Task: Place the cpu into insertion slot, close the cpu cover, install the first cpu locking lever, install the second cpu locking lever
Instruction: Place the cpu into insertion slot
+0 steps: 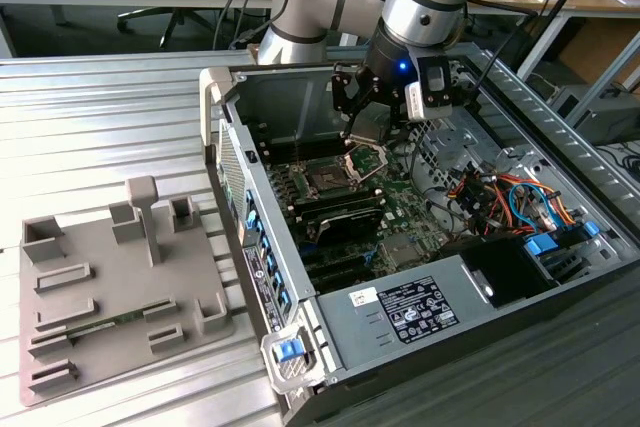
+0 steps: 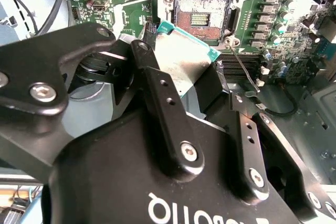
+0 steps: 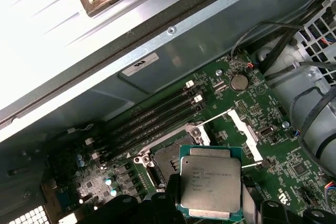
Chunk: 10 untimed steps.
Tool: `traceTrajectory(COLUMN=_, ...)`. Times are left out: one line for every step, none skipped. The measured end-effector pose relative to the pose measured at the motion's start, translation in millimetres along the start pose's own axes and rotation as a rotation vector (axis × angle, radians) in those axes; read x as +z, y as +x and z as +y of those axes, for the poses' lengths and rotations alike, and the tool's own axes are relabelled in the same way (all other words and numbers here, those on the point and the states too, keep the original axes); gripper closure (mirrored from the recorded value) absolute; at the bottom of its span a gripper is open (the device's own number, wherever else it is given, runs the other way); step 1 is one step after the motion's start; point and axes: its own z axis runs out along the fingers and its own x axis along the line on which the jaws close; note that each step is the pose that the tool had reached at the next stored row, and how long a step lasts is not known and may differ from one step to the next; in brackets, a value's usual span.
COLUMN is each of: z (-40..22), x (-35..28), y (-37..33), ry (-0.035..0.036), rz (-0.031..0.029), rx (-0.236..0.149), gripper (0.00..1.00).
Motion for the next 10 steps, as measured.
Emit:
traceTrajectory(z=0.0, x=0.0, y=0.0, ry=-0.0001, rz=-0.0003, rx=0.004, gripper=0.45)
traceTrajectory(z=0.0, x=0.0, y=0.0, ry=-0.0002, rz=-0.0008, rx=0.009, gripper=0.45)
traceTrajectory(z=0.0, x=0.0, y=0.0, ry=-0.0002, rz=-0.001, rx=0.012, gripper=0.45)
traceTrajectory(z=0.0, x=0.0, y=0.0, ry=-0.0003, rz=-0.0013, rx=0.015, gripper=0.45)
traceTrajectory(z=0.0, x=0.0, y=0.0, ry=-0.0003, rz=-0.0017, rx=0.019, gripper=0.45)
traceTrajectory(z=0.0, x=0.0, y=0.0, ry=-0.0005, rz=-0.0019, rx=0.022, gripper=0.45)
traceTrajectory(z=0.0, x=0.0, y=0.0, ry=-0.0006, rz=-0.0024, rx=0.027, gripper=0.45)
traceTrajectory(z=0.0, x=0.0, y=0.0, ry=-0.0006, rz=-0.0026, rx=0.029, gripper=0.45)
traceTrajectory(z=0.0, x=0.0, y=0.0, ry=-0.0007, rz=-0.003, rx=0.034, gripper=0.45)
traceTrajectory(z=0.0, x=0.0, y=0.0, ry=-0.0008, rz=-0.0033, rx=0.038, gripper=0.45)
